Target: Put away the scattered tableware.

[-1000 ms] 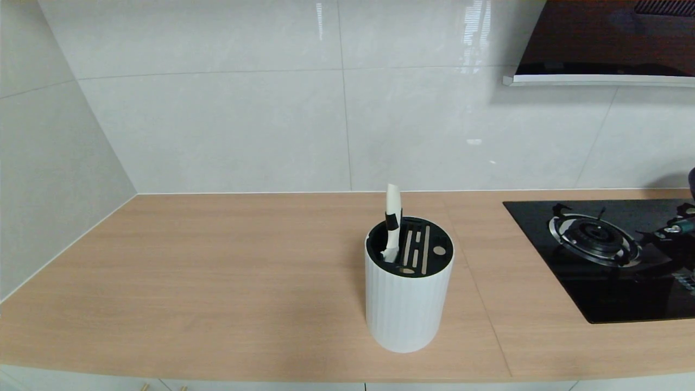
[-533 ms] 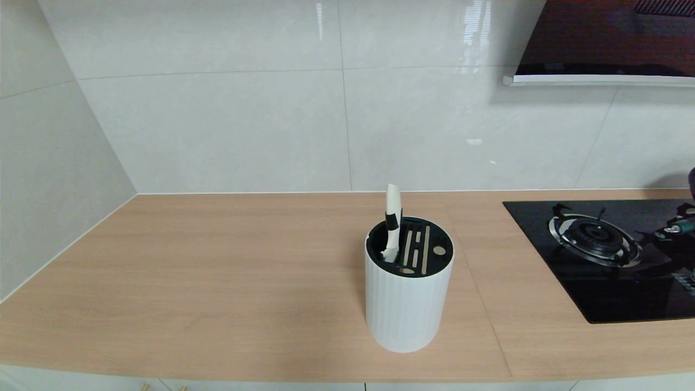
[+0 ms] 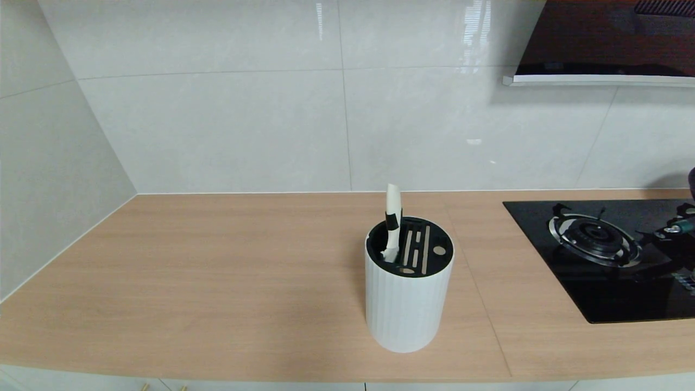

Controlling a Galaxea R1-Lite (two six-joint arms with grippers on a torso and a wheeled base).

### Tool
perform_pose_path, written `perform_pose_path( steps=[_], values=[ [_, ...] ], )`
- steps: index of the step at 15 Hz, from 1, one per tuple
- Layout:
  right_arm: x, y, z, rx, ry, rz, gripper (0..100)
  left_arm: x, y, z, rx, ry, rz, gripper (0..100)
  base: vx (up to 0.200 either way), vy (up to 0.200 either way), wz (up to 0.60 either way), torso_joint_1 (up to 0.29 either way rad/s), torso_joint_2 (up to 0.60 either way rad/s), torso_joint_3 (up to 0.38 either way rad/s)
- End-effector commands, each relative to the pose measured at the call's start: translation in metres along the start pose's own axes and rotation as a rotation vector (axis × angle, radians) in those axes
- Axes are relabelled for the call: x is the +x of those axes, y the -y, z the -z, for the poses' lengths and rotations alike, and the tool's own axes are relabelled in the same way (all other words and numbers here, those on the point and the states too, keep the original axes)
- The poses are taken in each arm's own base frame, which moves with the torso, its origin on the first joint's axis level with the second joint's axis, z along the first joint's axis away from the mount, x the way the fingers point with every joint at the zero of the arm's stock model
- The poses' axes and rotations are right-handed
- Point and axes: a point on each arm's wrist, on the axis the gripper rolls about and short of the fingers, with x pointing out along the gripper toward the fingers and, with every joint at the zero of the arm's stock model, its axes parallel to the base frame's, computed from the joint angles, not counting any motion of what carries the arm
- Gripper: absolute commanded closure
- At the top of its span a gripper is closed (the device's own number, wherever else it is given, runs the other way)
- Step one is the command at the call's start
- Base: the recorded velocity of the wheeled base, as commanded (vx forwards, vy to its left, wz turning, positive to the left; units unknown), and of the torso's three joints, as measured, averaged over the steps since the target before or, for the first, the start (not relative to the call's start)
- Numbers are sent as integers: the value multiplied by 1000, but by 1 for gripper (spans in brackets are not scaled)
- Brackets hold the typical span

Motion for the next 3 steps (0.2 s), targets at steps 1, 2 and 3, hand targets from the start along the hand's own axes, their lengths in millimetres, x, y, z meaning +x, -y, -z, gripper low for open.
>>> perform_pose_path(
  steps=[1,2,3],
  values=[
    [0,0,0,-2,0,0,0,0,0,0,-15,-2,0,0,0,0,0,0,0,0],
    [0,0,0,-2,0,0,0,0,0,0,-15,-2,-2,0,0,0,0,0,0,0],
    [0,0,0,-2,-2,0,0,0,0,0,-15,0,0,0,0,0,0,0,0,0]
  ],
)
